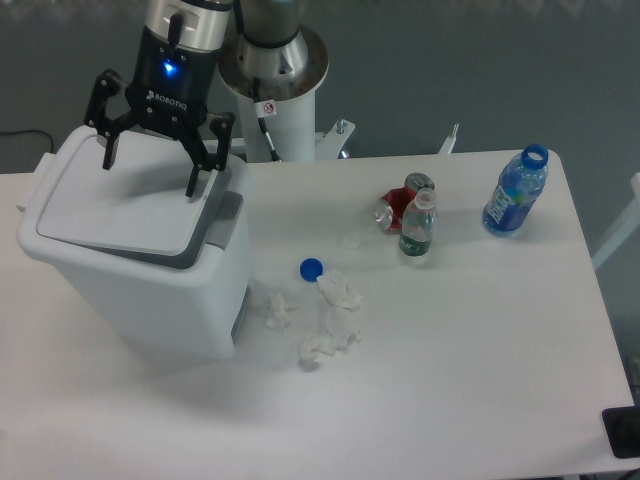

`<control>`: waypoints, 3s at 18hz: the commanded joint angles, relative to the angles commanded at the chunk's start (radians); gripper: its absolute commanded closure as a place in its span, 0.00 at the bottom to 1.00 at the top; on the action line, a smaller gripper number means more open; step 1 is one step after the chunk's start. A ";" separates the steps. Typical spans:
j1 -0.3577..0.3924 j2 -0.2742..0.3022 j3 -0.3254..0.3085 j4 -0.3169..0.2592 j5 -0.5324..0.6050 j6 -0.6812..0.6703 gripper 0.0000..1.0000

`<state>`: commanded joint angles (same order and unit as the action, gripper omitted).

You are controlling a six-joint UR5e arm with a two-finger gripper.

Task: Close the trash can
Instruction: 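Press the lid down onto the trash can rim with the gripper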

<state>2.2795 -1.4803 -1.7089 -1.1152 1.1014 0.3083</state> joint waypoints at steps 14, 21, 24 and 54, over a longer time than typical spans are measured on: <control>-0.003 -0.029 0.003 0.000 0.000 0.000 0.00; -0.002 -0.031 0.002 -0.002 0.002 0.000 0.00; -0.002 -0.041 0.003 0.000 0.002 0.000 0.00; 0.002 -0.064 0.003 0.000 0.000 0.034 0.00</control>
<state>2.2810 -1.5447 -1.7058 -1.1152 1.1014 0.3421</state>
